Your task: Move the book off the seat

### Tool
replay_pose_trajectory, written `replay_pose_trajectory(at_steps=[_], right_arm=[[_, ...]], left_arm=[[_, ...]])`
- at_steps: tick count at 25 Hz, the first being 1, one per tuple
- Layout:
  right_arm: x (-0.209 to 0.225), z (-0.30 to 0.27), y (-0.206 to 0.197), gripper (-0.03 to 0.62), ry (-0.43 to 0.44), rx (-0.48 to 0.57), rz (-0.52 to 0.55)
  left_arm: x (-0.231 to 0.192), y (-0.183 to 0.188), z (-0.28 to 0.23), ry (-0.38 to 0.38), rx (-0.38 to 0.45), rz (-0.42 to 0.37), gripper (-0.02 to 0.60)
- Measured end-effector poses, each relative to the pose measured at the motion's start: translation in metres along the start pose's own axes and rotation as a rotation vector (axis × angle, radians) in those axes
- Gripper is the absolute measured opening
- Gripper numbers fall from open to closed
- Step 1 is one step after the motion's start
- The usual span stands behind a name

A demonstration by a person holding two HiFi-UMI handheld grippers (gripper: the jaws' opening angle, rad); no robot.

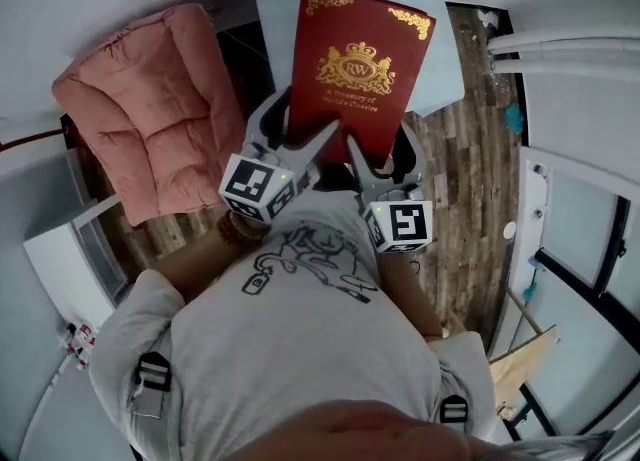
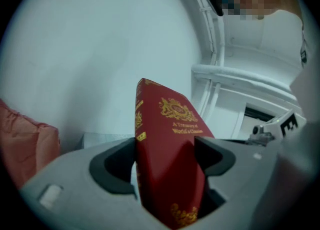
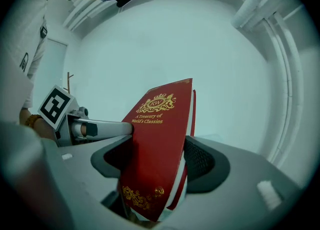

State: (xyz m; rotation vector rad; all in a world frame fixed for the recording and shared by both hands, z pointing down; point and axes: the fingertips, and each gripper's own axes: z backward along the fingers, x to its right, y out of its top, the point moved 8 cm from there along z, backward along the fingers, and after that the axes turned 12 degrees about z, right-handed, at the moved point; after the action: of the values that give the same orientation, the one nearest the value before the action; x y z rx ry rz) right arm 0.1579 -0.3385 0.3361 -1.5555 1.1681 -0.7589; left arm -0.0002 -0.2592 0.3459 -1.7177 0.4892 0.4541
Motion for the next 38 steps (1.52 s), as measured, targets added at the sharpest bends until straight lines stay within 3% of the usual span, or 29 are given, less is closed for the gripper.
replay_pose_trajectory(at_steps=[6,16,26,38], right_arm=[[-0.030,-0.075,0.008,0.318,0.154,-0.025,0.045],[0.005,-0.113,-0.014,0.310,0.339,-0.058,0.051],[0.034,-0.159,-0.045,0.307,0.441,-0.100,0.053],[0.046,-0.185,-0.096,0.302,0.477,-0.170,0.012]], left_arm=[[-0.068,0.014,0.023,0.131,0.067,0.067,0.362],[-0.079,-0.003,-0.003,0.286,0.096,0.106,0.362],[-0.107,-0.024,-0.038,0.373,0.100,0.126,0.362],[-0.136,-0.064,-0.064,0.407,0.065,0.155,0.362]])
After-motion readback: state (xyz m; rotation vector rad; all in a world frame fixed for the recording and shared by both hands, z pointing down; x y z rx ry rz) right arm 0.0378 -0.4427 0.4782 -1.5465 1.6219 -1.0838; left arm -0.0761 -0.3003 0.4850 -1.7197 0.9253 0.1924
